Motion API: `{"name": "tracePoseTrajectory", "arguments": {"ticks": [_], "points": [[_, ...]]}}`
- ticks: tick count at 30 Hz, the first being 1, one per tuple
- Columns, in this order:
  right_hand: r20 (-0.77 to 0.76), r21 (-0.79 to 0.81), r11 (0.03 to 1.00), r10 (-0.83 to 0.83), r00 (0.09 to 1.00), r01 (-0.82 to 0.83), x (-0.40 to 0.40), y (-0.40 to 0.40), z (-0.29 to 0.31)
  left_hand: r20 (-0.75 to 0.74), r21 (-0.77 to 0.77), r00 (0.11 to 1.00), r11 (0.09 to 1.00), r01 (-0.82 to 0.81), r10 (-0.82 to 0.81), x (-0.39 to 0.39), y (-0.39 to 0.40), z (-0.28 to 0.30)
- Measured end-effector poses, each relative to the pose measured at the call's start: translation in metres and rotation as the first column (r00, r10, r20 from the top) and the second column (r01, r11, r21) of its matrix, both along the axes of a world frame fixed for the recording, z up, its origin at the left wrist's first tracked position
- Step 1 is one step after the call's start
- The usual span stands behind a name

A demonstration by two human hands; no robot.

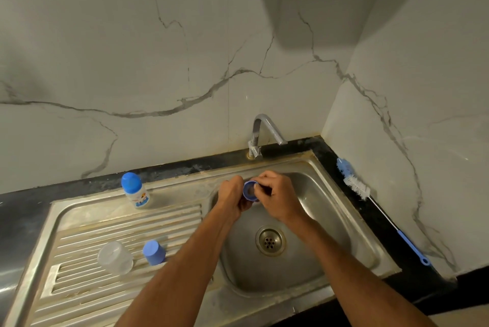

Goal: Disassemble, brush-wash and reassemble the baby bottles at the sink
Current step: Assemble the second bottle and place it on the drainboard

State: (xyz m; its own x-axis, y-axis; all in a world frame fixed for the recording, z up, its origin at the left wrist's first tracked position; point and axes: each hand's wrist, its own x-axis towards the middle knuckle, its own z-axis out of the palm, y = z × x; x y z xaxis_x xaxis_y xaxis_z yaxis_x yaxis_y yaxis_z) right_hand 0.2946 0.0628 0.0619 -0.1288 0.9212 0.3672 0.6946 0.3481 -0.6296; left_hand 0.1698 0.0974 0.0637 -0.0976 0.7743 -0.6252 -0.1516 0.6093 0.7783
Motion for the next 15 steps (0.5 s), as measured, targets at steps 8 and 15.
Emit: {"name": "tracePoseTrajectory", "arguments": {"ticks": [8,15], "points": [[-0.014,-0.018,0.994,-0.104,0.994,0.104,-0.004,0.0,-0.005,-0.177,0.07,0.98,0.992,0.101,-0.088,0.004,0.002,-0.001],[-0.345,-0.374,0.927,-0.15,0.927,0.01,0.011,0.005,0.012,0.269,0.01,0.954,0.991,0.134,-0.131,-0.01,-0.004,0.011]]}}
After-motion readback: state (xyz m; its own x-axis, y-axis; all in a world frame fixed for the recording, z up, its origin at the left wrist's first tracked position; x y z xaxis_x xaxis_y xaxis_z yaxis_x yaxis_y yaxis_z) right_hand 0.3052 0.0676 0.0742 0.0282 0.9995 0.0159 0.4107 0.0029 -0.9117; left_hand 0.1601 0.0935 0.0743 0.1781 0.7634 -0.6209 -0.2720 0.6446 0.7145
